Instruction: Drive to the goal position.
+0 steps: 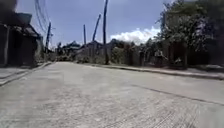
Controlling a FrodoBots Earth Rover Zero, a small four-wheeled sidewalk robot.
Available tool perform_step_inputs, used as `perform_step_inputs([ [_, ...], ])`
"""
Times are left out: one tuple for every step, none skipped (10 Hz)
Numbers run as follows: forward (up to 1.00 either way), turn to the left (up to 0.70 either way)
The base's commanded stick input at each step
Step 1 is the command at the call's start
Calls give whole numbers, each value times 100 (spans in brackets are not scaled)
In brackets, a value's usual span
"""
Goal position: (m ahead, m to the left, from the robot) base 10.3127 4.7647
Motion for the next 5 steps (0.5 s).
perform_step_inputs([
  [100, 36],
  [100, 21],
  [100, -2],
  [100, -3],
  [100, -1],
])
